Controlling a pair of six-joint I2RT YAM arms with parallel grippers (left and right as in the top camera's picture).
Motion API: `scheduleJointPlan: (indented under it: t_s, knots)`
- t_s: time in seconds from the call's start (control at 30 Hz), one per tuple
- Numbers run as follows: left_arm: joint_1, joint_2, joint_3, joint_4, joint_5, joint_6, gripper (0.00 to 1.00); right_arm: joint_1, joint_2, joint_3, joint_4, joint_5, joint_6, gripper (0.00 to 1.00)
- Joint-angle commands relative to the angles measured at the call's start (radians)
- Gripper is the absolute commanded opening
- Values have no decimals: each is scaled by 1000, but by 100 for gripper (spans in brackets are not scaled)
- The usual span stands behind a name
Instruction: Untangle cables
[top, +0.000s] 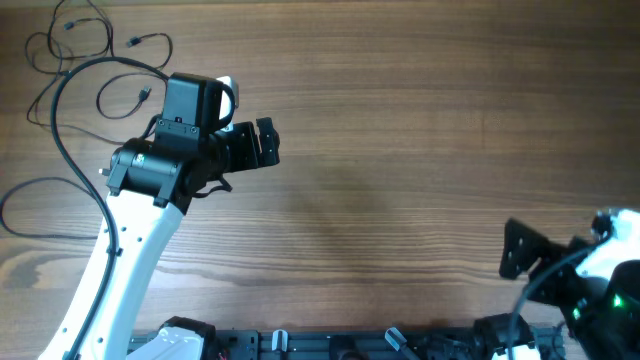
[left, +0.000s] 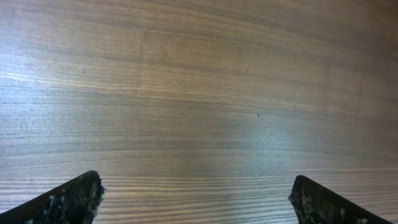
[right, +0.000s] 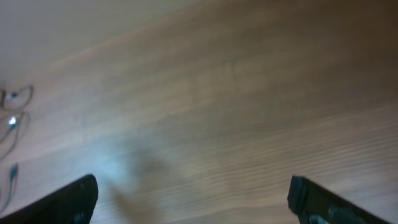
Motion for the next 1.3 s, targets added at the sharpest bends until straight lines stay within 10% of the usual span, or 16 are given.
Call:
scheduleJointPlan:
  t_s: [0.0, 0.27, 0.53, 1.27]
  knots:
    - [-5, -5, 8, 0, -13, 2, 100, -102, -74, -127, 203, -310, -483, 100]
    - [-5, -5, 8, 0, -13, 2, 100, -116, -365, -640, 739, -437, -635, 100]
    - [-5, -5, 8, 0, -13, 2, 100, -116, -547, -1046, 1179, -296, -235, 100]
    - [-5, -5, 8, 0, -13, 2, 100, -151, -568, -1257, 1329, -191, -360, 100]
